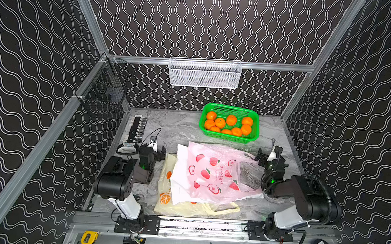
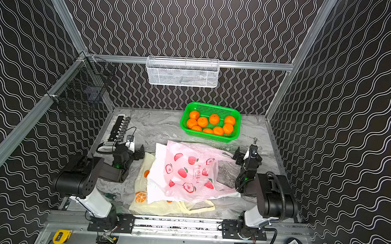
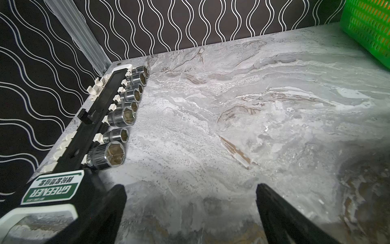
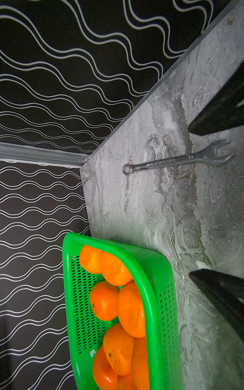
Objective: Place the oranges into plastic bags & tie knots
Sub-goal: Move the plastic bag to the center of the board.
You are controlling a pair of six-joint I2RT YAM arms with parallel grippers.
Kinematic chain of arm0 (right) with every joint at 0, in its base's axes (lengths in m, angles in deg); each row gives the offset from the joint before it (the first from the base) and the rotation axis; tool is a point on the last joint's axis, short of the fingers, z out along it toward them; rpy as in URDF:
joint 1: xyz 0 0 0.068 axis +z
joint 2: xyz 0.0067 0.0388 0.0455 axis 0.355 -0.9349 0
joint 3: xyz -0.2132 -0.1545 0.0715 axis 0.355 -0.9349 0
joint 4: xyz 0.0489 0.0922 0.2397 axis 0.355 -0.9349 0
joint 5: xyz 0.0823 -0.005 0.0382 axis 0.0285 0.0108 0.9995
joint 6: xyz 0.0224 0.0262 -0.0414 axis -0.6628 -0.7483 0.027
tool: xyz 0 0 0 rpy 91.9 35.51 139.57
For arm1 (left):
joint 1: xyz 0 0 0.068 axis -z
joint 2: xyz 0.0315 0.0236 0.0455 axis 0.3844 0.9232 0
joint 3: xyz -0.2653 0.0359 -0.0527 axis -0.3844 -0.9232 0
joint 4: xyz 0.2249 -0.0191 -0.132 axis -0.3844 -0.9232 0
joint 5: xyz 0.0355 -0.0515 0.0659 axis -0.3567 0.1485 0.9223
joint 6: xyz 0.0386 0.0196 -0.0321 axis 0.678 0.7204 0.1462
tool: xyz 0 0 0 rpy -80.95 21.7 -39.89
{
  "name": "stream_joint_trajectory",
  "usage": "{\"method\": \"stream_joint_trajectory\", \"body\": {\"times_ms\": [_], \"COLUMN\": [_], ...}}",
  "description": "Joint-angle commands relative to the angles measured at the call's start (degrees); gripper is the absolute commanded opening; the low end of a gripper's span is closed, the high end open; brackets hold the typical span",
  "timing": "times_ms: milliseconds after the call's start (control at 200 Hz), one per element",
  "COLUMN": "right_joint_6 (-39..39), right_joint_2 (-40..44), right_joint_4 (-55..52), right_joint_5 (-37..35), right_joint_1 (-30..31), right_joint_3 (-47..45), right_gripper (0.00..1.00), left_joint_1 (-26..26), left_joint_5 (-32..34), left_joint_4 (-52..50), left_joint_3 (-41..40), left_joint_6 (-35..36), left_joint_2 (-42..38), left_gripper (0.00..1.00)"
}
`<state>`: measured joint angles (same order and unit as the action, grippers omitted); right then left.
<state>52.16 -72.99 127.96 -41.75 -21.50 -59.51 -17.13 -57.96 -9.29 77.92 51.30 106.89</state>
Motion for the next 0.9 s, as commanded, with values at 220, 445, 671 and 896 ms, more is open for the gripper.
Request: {"method": "stream_joint_trajectory", "body": {"times_ms": [220,445,671,896], "right_joint_6": [-0.4,-0.5,-0.4,-0.2], "right_joint_2": [0.2,0.2,0.2,0.2], "right_joint_4": [1.2,1.0,1.0,1.7], "right_joint_5": [0.2,0.2,0.3,-0.1], "right_joint_1": [0.0,0.0,-0.1,0.0], "right_joint_3": [0.2,0.3,0.2,-0.2], "right_gripper": [1.0,1.0,1.0,1.0], "left_joint_1": [-0.6,-0.6,-0.6,-0.2], "left_joint_5": [-1.1,-1.3,-1.4,0.0], "left_joint_4": [0.7,0.6,0.3,1.4], "left_joint_3": [0.0,0.0,0.2,-0.4], "left_joint_6": [-0.4,-0.4,-0.4,-0.2], "left_joint_2": [-0.1,-0.1,0.0,-0.1], "left_gripper": [0.99,0.99,0.99,0.99]}}
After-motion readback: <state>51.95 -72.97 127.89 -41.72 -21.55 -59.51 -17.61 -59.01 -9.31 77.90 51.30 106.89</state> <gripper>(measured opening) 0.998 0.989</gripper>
